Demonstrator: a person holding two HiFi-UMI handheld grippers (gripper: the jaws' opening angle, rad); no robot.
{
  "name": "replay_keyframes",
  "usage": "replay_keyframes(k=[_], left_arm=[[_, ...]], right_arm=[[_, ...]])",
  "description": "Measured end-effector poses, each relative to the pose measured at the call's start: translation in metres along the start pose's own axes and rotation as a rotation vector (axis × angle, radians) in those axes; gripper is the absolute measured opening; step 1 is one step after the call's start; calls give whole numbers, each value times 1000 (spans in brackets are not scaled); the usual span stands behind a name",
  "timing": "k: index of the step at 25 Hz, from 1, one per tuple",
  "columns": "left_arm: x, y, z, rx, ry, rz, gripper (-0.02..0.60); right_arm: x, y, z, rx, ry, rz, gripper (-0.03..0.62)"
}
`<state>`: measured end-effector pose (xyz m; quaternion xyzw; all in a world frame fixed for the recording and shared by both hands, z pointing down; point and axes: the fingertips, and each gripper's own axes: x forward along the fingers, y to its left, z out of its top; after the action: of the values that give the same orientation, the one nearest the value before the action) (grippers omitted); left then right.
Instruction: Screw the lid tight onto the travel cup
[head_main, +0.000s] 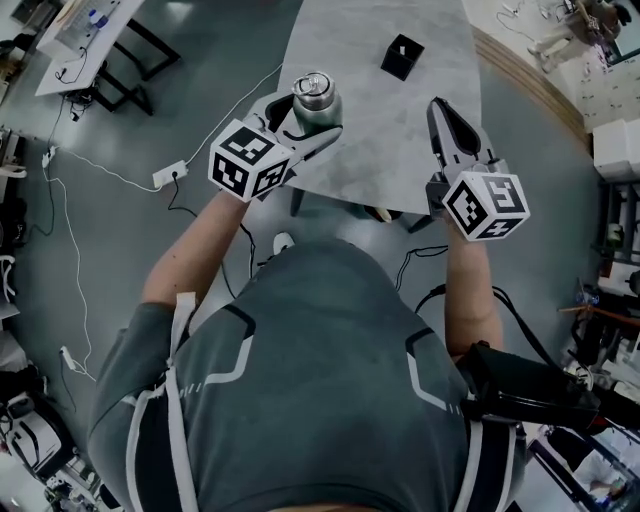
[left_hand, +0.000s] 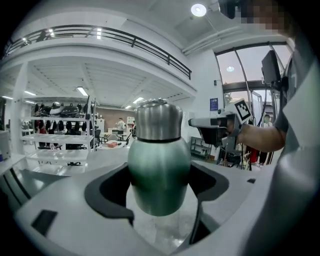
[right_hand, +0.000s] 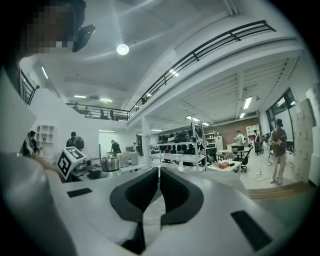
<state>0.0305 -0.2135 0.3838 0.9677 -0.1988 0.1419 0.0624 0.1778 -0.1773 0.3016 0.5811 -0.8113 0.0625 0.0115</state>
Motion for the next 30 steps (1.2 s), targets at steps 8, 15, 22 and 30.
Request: replay_keyframes(k=[8,15,22,30], left_arm=[[35,9,-64,-50,38,-28,367],[54,14,-104,-5,85,-3,366],[82,25,-147,6,121,-13,365],[112,35,-194,-5,173,-45,365]], right_arm=[[5,-21,-50,57,89,-63,35],[2,-27,-66,56,105,-82,35],[-6,-36,-84,54,142,-121,35],[-9,-46,-108,75,185,-166,35]])
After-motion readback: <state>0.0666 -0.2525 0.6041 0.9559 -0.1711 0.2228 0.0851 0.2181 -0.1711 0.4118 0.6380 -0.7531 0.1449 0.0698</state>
